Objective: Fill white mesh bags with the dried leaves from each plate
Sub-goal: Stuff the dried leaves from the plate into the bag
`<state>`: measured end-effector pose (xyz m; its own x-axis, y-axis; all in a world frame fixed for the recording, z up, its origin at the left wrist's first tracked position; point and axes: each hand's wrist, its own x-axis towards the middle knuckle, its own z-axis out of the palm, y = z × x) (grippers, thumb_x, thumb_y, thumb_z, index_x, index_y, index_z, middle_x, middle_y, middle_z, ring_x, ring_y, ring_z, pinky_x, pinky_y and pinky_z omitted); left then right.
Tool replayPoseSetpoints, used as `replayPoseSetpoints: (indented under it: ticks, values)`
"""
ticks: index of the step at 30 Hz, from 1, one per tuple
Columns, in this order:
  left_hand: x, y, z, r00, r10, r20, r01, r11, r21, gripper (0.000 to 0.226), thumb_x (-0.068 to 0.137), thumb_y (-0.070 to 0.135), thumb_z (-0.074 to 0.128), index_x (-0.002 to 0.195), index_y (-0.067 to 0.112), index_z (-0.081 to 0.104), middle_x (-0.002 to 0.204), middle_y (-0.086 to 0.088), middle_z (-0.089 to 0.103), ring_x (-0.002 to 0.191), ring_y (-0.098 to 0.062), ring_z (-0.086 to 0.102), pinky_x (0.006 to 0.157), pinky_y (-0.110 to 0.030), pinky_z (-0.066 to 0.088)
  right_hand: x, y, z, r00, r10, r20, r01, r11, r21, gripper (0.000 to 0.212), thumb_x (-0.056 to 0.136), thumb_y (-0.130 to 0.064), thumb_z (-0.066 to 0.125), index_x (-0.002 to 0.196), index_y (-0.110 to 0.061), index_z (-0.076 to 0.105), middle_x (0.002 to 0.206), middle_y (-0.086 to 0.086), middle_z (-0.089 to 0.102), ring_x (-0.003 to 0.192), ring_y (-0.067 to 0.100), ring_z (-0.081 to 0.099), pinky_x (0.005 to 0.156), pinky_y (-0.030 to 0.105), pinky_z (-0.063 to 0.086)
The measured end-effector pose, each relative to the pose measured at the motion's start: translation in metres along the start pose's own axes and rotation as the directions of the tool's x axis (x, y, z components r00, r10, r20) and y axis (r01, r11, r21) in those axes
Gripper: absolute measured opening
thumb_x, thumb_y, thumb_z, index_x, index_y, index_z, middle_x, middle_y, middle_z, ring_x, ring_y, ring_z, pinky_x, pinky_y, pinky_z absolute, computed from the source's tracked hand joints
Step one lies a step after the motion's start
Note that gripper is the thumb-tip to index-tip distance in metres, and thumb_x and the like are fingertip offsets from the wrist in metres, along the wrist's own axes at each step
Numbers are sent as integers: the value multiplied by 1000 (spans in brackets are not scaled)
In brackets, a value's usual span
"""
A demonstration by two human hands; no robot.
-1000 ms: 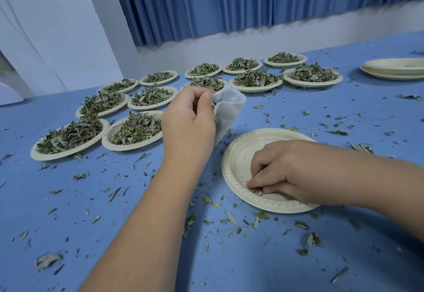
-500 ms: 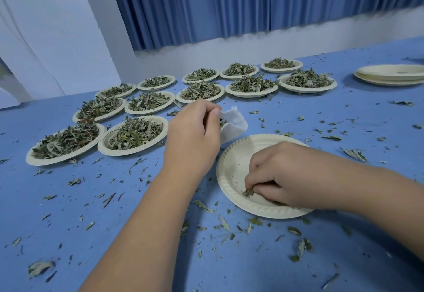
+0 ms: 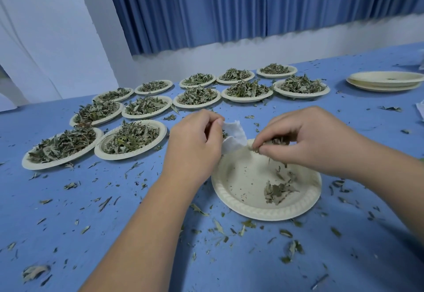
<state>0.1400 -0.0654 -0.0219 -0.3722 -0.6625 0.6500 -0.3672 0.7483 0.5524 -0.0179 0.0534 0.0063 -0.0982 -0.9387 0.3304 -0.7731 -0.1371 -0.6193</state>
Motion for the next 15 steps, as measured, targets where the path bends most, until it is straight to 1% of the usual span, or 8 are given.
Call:
replayPoseSetpoints:
  ticks: [2,4,5,7,9,12,13,15]
  values:
    - [-1,1,2,1000,15,22,-15,1000,2,14,95,18,58,89,17,70,67,21,55,68,3,52,62,-6,36,2,2,0,995,18,-103,-15,999,33,12,75,-28,71,77,-38,75,77,-17,71,69,0,63,70,18,51]
    - [-1,3,3,998,53,36,-53,998,13,14,94,17,59,89,15,71,66,22,54,66,5,51,63,-7,37,4,4,3,984,18,-175,-20,1000,-6,14,77,-22,72,79,-35,75,77,-18,70,72,-5,61,67,8,45]
    - [-2,4,4,997,72,38,-73,997,22,14,94,17,60,88,14,72,65,22,53,65,7,50,63,-6,37,5,5,5,980,13,-196,-21,999,-37,15,78,-20,72,80,-35,76,78,-20,69,75,-6,60,68,6,44]
    - [-2,7,4,994,107,33,-109,994,34,13,93,15,62,87,13,74,62,24,50,66,11,50,64,-5,36,6,5,9,976,-2,-217,-21,994,-104,15,80,-20,71,82,-34,76,80,-20,69,80,-5,59,71,8,44]
    - [-3,11,5,990,134,35,-135,990,34,13,91,14,63,86,13,75,59,26,48,66,12,49,64,-4,35,7,5,13,975,-26,-223,-15,984,-179,14,81,-19,71,85,-31,77,81,-16,70,81,-2,58,73,8,43]
    - [-5,17,8,986,155,59,-157,987,20,14,89,14,62,86,14,76,63,21,57,70,0,53,64,-10,38,7,3,20,973,-76,-216,16,963,-268,16,81,-15,70,90,-25,78,81,-9,71,76,4,60,73,9,42]
    - [-6,19,9,985,160,69,-162,987,14,15,89,15,61,86,15,76,65,17,61,73,-4,53,63,-13,39,7,3,22,972,-90,-216,24,957,-290,17,81,-14,70,93,-24,77,82,-8,72,76,5,61,73,11,42]
    - [-8,22,12,985,149,84,-150,989,1,17,88,17,60,86,17,76,65,13,61,70,-7,53,61,-18,41,8,2,25,970,-80,-228,1,946,-325,19,83,-19,67,100,-26,73,87,-10,71,78,5,59,72,16,41]
